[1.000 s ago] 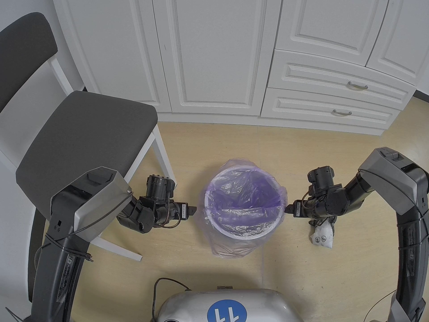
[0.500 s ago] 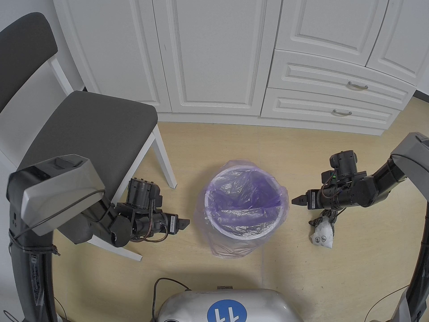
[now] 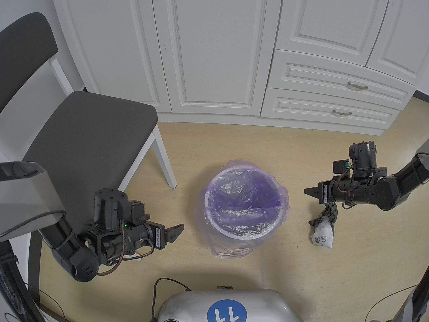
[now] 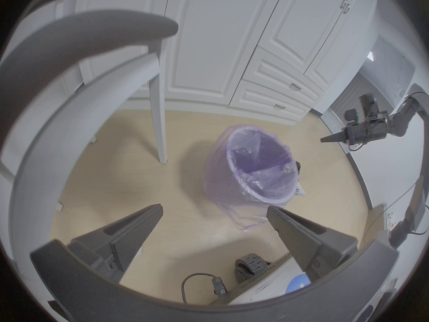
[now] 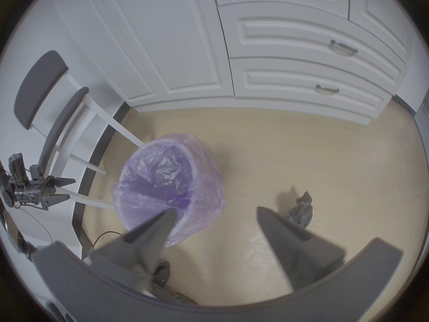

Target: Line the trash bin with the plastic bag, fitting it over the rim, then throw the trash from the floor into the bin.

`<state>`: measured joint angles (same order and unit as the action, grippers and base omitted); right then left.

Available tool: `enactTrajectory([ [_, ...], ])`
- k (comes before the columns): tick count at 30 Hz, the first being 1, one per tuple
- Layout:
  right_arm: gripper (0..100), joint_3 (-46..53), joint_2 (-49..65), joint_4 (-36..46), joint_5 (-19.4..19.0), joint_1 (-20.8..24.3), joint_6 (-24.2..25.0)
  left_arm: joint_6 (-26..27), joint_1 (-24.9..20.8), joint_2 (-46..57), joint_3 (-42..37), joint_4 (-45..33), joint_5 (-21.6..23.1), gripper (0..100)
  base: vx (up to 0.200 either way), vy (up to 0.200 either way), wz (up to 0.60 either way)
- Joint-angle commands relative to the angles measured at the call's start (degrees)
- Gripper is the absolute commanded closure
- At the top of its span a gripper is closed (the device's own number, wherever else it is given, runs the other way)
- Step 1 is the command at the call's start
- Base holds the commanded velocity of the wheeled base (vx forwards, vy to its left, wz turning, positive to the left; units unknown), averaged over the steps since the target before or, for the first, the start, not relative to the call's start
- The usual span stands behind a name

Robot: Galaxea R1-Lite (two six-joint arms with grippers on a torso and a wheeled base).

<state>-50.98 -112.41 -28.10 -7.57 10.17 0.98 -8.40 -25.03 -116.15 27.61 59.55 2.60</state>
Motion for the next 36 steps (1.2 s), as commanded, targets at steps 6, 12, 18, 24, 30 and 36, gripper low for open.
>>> enactTrajectory([
  [6,100,-2.9,2.5,-2.0,0.1,8.2,2.3,-0.5,-1.7,2.9,-14.6,16.3,0.4,0,0.000,0.000,0.00],
  [12,100,-13.8,-6.8,4.5,0.1,12.7,3.5,-0.9,-1.8,0.7,-17.3,24.3,0.0,0,0.000,0.000,0.00],
  [18,100,-28.0,-23.7,6.9,1.7,17.4,15.0,-0.9,-2.0,0.3,-17.2,26.0,0.0,0,0.000,0.000,0.00],
  [24,100,-38.3,-35.2,6.9,5.4,18.7,17.2,-0.8,-1.8,-1.4,-16.9,28.1,-0.2,0,0.000,0.000,0.00],
  [30,100,-42.1,-37.9,10.3,7.7,18.8,18.7,-0.9,-1.3,-2.2,-15.6,28.1,-1.4,0,0.000,0.000,0.00],
  [36,100,-41.7,-35.3,16.3,7.7,19.0,19.0,-0.7,-1.4,-2.2,-15.4,28.2,-4.0,0,0.000,0.000,0.00],
])
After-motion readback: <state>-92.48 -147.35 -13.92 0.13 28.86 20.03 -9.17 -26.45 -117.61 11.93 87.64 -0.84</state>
